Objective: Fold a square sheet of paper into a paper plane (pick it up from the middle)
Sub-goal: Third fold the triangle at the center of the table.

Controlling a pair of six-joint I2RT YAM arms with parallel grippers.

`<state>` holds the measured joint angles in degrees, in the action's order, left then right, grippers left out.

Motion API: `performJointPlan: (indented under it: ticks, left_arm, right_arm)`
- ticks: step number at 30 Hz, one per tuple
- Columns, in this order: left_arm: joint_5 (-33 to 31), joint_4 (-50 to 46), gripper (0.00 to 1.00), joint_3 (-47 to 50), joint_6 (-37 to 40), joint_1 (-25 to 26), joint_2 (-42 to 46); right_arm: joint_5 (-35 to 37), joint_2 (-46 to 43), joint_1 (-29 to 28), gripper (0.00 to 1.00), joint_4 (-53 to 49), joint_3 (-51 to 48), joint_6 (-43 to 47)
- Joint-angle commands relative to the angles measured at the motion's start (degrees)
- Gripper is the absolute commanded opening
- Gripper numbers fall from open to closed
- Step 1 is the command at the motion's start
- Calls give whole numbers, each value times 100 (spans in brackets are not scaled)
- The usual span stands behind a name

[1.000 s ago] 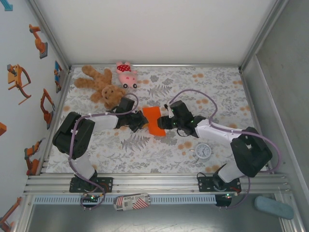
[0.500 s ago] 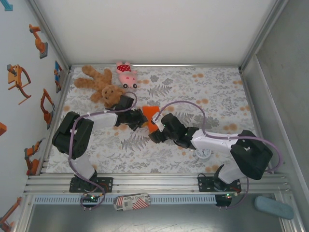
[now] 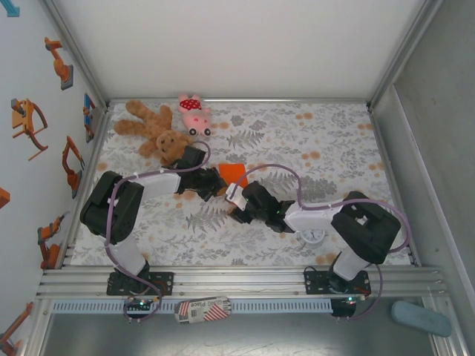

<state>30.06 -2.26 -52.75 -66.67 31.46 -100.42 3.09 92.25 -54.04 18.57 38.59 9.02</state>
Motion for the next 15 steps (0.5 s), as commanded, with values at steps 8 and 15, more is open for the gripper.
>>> performJointPlan:
  ticks: [8,15]
  left_arm:
    - [120,-178,0,-113,-39,-29,53]
    - [109,-188,0,-66,-30,-31,97]
  right_arm:
    - [-4,65,-12,35,110,97,430]
    - [-105,100,-9,13,103,114,426]
